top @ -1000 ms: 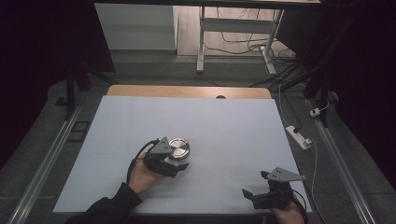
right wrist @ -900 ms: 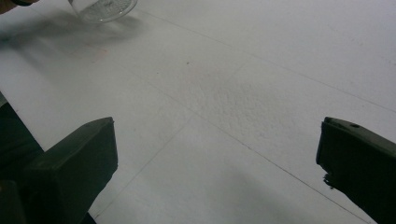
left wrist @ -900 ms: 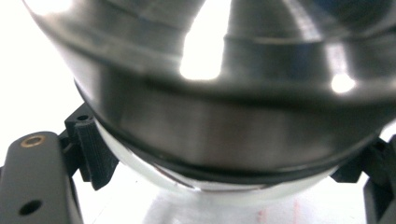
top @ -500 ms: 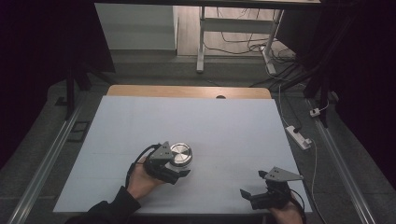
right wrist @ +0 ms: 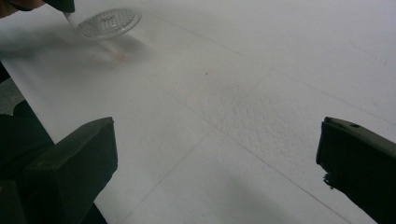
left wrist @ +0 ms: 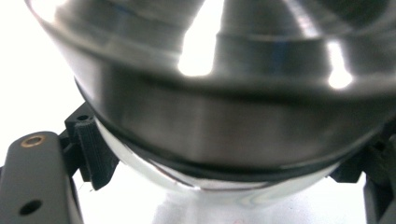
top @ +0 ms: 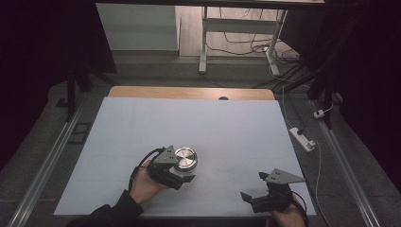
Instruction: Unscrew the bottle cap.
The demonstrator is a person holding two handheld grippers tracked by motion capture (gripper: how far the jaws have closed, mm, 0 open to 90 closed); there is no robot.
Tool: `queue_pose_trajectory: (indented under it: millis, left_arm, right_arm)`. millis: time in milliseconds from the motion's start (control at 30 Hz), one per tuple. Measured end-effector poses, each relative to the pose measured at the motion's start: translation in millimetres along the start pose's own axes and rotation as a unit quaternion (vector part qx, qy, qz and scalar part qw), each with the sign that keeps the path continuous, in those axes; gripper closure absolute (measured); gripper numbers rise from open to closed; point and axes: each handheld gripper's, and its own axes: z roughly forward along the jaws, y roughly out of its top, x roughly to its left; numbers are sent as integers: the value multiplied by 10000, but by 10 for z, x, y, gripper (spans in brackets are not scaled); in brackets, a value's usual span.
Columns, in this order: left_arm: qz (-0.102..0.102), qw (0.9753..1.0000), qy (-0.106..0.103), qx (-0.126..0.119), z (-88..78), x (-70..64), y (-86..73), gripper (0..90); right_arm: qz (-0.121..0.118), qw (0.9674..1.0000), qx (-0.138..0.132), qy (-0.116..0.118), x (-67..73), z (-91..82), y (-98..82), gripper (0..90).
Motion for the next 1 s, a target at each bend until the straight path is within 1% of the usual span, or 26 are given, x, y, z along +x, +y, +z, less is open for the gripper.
queue_pose_trajectory:
  millis: [300,367,733,767,800,900,967,1000]
  left_arm:
    - [12,10000,7,-3,0,-5,4,155]
    - [17,10000,-1,-1,-1,-3,6,155]
    - [12,10000,-20,-16,8,6,7,155]
    - [7,10000,-25,-18,9,7,7,155]
    - [7,10000,-23,-23,11,4,8,156]
    - [5,10000,-27,-25,12,3,10,156]
    - [1,10000,-36,-27,14,2,11,156]
    - [8,10000,-47,-25,15,2,12,156]
  right_arm:
    - [-75,9999,5,112,49,31,56,0]
    - [-116,9998,-17,171,73,49,91,0]
    - [-254,9992,-49,314,153,115,205,0]
    - [-277,9985,-186,431,166,131,228,0]
    - [-284,9981,-249,490,171,139,241,0]
    - [-282,9976,-307,552,186,156,271,0]
    - [-256,9967,-397,666,205,187,327,0]
    - [-256,9967,-397,666,205,187,327,0]
